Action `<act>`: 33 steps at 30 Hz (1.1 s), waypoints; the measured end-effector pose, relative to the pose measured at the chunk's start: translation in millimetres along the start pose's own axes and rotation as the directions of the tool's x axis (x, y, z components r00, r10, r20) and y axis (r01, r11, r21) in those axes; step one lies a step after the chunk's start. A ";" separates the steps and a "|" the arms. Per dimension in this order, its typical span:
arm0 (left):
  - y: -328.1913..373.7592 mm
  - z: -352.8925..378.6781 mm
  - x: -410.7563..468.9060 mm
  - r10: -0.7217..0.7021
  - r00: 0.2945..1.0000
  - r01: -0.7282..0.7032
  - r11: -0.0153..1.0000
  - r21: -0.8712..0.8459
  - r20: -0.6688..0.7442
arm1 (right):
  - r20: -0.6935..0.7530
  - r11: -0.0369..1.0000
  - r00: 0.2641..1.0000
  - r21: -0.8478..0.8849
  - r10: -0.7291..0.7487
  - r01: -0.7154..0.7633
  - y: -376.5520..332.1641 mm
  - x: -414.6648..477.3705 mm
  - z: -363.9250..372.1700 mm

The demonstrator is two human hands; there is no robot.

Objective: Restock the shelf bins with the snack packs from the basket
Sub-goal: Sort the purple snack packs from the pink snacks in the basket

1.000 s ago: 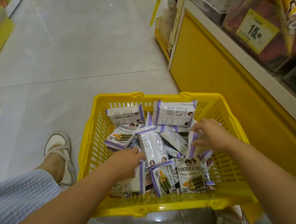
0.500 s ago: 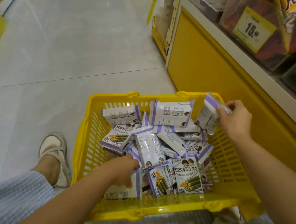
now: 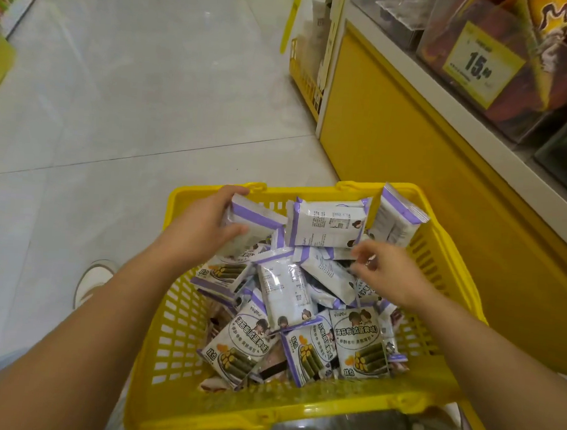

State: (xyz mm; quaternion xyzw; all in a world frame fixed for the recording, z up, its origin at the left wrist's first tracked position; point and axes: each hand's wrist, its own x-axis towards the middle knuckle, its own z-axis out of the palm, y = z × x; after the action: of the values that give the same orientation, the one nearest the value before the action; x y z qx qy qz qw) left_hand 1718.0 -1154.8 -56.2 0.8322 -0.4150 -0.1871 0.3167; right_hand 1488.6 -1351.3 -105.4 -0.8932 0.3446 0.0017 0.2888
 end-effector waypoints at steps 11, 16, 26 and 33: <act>-39.8 41.0 -3.7 0.029 0.894 0.052 0.984 0.167 -0.448 | 0.274 0.946 0.935 -0.289 0.227 -0.145 19.8 -16.2 30.2; -49.3 39.4 0.3 0.031 0.916 -0.025 1.000 0.018 -0.401 | 0.284 0.931 0.921 -0.324 0.266 -0.169 17.6 -12.9 31.1; -51.7 21.6 8.1 0.000 0.949 -0.074 0.972 -0.223 -0.315 | 0.409 0.943 0.870 -0.292 0.276 -0.161 9.6 1.1 0.9; -59.8 46.8 2.8 -0.015 0.994 0.039 0.971 0.234 -0.104 | 0.347 0.932 0.901 -0.335 0.260 -0.140 10.8 -17.4 25.2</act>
State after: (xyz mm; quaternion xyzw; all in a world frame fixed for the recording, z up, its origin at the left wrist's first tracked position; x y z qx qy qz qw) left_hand 1727.0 -1147.2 -131.3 0.8778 -0.4063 -0.0983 0.2338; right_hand 1473.6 -1334.0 -128.5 -0.8680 0.3676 0.2600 0.2095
